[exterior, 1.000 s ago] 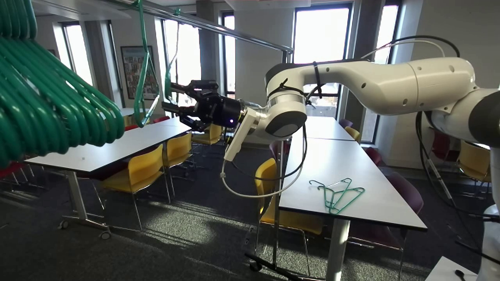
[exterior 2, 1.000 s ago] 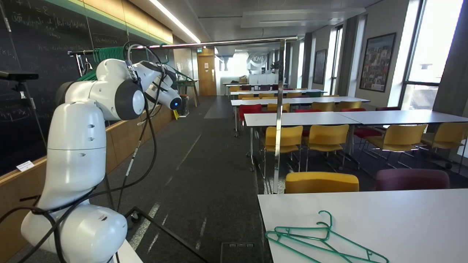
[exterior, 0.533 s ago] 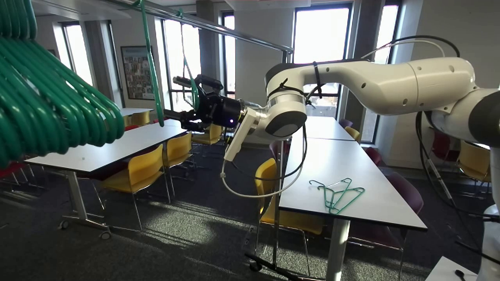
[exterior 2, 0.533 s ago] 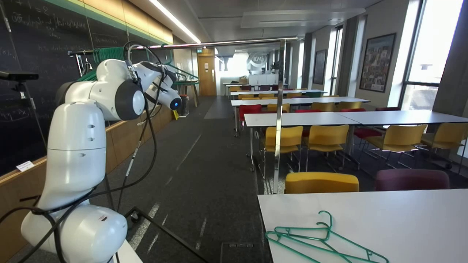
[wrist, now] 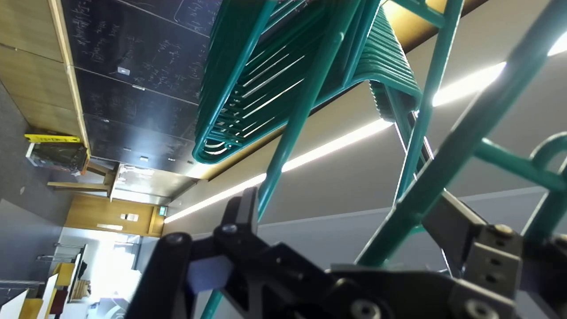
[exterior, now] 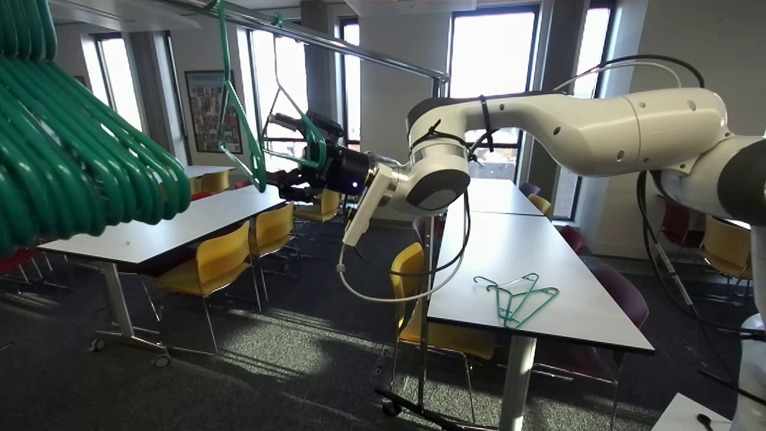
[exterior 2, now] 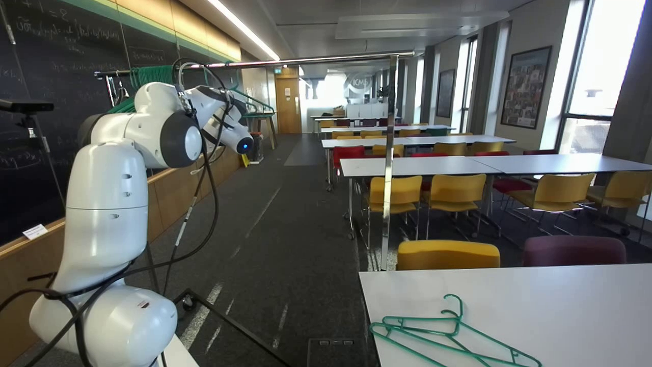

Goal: Remove one hanger from the rail and place it on the table.

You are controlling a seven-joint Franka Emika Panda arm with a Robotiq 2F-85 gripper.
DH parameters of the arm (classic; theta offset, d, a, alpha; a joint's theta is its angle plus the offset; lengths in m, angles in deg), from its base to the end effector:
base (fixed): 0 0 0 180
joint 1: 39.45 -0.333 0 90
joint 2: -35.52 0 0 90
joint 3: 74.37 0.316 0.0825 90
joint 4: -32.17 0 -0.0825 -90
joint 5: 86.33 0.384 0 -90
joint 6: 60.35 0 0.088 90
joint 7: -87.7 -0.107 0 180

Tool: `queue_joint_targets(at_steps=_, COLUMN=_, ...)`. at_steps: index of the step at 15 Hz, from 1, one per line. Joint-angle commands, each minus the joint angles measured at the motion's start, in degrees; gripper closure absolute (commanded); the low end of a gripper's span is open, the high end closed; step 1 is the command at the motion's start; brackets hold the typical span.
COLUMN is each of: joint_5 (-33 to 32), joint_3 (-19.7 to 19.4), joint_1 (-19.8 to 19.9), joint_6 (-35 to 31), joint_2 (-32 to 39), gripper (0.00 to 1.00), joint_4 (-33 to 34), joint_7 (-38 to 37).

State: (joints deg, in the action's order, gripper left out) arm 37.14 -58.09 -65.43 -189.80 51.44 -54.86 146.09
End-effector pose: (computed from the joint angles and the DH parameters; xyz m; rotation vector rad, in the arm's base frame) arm 0.5156 0.4611 0.6008 -1.2367 -0.1714 -0.4586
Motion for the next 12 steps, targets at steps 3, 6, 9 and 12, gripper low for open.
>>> queue_joint_targets(at_steps=3, joint_5=6.44, joint_3=0.08, joint_1=2.38, joint_6=2.49, joint_2=-2.51, gripper=0.0, joint_4=-2.82, joint_7=0.35)
queue_joint_targets(at_steps=6, joint_5=7.4, joint_3=-0.11, joint_1=2.95, joint_6=1.98, joint_2=-4.16, gripper=0.0, joint_4=-5.62, joint_7=0.04)
queue_joint_targets(at_steps=9, joint_5=7.76, joint_3=0.16, joint_1=3.0, joint_6=2.01, joint_2=-5.28, gripper=0.0, joint_4=-8.38, joint_7=-0.35)
queue_joint_targets(at_steps=12, joint_5=8.08, joint_3=0.21, joint_1=2.99, joint_6=2.24, joint_2=-6.09, gripper=0.0, joint_4=-10.11, joint_7=-0.08)
